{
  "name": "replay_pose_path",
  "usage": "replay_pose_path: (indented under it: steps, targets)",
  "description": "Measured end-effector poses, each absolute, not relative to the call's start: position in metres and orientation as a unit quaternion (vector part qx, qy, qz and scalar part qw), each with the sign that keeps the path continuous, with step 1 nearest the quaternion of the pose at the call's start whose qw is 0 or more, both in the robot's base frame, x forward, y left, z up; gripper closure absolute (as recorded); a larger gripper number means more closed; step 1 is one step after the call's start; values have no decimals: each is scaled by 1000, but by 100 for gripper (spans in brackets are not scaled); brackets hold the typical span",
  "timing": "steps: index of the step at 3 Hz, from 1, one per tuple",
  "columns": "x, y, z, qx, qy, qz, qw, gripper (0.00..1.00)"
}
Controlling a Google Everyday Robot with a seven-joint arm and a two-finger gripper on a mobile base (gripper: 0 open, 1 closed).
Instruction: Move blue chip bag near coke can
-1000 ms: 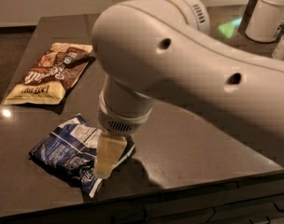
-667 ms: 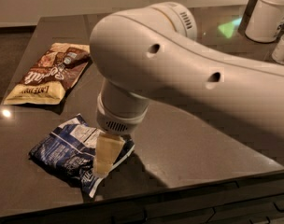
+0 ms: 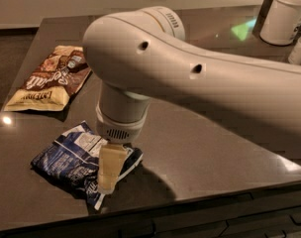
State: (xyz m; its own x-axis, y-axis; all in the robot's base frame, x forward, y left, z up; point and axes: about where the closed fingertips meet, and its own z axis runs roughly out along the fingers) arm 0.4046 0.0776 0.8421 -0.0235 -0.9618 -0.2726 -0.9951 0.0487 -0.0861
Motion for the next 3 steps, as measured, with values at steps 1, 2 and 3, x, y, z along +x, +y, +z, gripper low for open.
replay_pose_path:
  steps: [1,2,3]
  targets:
    - [401,79,841,-699,702,75,114,16]
    - [400,81,843,-704,697,83,109,39]
    - [401,77,847,-700,700,88,110,63]
